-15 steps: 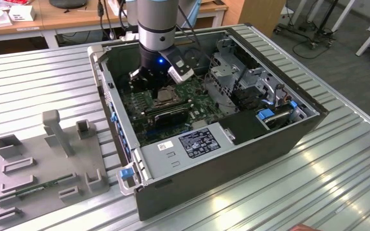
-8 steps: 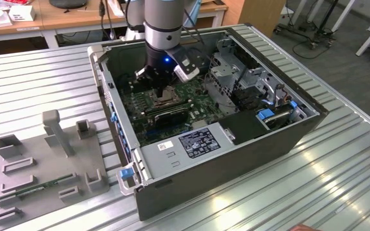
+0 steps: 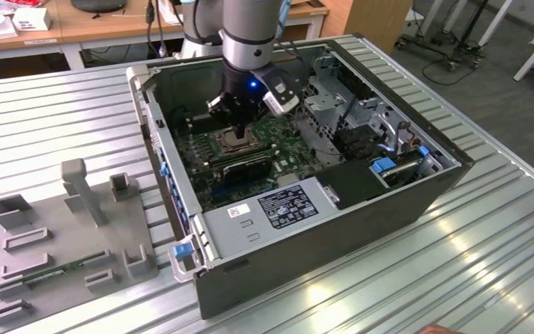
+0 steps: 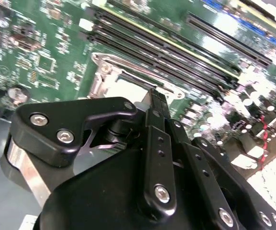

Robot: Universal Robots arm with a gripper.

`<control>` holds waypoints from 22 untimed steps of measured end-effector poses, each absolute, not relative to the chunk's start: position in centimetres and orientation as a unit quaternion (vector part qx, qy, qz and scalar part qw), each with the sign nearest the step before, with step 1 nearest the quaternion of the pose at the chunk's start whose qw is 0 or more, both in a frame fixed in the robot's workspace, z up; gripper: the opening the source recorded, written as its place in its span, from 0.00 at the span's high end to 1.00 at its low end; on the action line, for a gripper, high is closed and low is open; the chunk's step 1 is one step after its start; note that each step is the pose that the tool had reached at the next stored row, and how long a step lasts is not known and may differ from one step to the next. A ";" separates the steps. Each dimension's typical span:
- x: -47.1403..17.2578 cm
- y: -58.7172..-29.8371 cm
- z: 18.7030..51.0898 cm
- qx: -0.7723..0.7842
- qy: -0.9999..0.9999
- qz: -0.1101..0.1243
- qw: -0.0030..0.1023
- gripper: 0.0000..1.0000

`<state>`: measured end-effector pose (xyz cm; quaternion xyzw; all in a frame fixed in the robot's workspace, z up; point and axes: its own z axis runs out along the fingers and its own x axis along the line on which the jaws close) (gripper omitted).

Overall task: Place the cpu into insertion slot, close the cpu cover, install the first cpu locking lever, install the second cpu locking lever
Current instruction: 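Install the second cpu locking lever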

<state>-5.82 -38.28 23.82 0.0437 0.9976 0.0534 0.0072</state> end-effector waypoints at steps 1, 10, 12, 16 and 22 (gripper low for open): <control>-5.5 -38.3 23.8 0.044 0.998 0.053 0.007 0.89; -4.7 -37.9 23.8 0.044 0.998 0.053 0.007 0.89; -4.7 -37.6 23.8 0.044 0.998 0.053 0.007 0.89; -4.7 -36.8 23.8 0.044 0.998 0.053 0.007 0.89; -4.7 -36.3 23.8 0.044 0.998 0.053 0.007 0.89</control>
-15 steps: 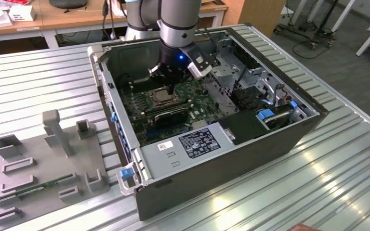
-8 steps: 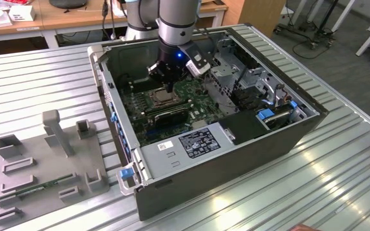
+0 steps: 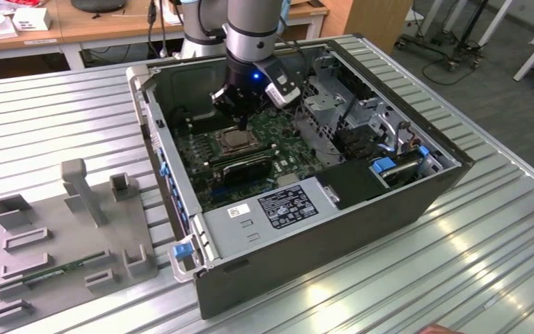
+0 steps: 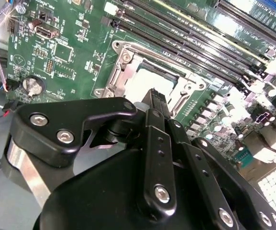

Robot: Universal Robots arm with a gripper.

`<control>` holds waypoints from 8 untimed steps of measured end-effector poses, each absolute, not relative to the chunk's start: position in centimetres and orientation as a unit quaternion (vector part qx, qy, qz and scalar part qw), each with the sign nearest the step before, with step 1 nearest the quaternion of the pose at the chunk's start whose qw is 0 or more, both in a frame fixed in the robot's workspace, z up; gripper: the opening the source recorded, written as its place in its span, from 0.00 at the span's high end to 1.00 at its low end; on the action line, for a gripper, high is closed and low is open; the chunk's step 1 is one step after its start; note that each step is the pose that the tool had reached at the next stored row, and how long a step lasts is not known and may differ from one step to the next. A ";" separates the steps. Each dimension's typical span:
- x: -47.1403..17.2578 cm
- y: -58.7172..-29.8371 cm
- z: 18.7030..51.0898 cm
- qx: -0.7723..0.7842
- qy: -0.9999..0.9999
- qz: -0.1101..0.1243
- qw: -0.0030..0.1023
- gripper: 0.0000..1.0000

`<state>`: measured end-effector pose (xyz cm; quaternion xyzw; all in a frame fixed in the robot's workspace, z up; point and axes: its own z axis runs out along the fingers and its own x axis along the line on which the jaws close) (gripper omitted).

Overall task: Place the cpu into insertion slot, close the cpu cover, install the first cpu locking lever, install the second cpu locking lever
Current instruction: 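Install the second cpu locking lever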

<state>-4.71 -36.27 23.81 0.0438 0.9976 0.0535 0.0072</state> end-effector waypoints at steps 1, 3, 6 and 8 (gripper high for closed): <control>-4.7 -36.2 23.8 0.044 0.998 0.053 0.007 0.89; -4.7 -35.9 23.8 0.044 0.998 0.053 0.007 0.89; -4.8 -35.6 23.8 0.044 0.998 0.053 0.007 0.89; -5.0 -35.4 23.8 0.044 0.998 0.053 0.007 0.89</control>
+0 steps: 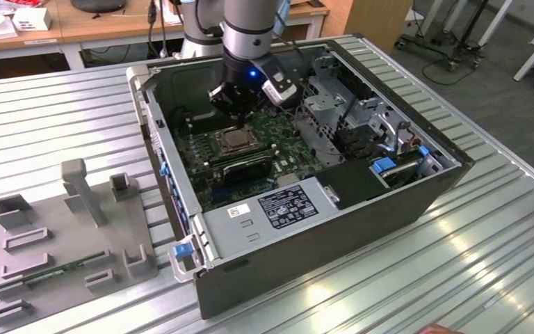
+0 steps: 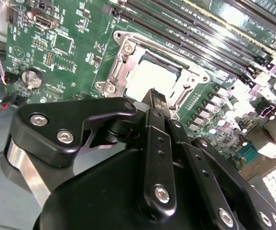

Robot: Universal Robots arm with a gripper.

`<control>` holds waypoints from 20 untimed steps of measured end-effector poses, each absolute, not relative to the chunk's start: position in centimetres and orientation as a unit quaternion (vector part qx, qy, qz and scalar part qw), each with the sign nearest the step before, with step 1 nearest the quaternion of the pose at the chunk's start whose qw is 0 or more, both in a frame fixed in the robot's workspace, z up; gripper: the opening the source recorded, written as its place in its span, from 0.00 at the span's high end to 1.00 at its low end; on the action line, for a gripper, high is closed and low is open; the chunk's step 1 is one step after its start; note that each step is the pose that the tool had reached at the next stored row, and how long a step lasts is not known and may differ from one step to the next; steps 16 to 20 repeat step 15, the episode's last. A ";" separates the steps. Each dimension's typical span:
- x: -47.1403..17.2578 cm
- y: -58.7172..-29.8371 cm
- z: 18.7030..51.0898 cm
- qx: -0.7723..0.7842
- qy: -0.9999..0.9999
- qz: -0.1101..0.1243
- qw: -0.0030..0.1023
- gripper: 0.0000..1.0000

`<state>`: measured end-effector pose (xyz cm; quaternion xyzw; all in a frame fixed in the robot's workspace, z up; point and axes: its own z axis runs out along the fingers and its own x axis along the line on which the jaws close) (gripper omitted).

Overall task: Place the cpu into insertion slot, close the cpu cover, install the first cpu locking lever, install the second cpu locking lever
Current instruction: 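Install the second cpu locking lever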

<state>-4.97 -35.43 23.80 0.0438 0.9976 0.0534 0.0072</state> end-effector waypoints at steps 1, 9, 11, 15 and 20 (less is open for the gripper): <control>-5.1 -35.4 23.8 0.044 0.998 0.053 0.007 0.89; -5.2 -35.4 23.8 0.044 0.998 0.053 0.007 0.89; -5.2 -35.4 23.8 0.044 0.998 0.053 0.007 0.89; -5.2 -35.4 23.7 0.044 0.998 0.053 0.007 0.89; -5.2 -35.4 23.7 0.044 0.998 0.053 0.007 0.89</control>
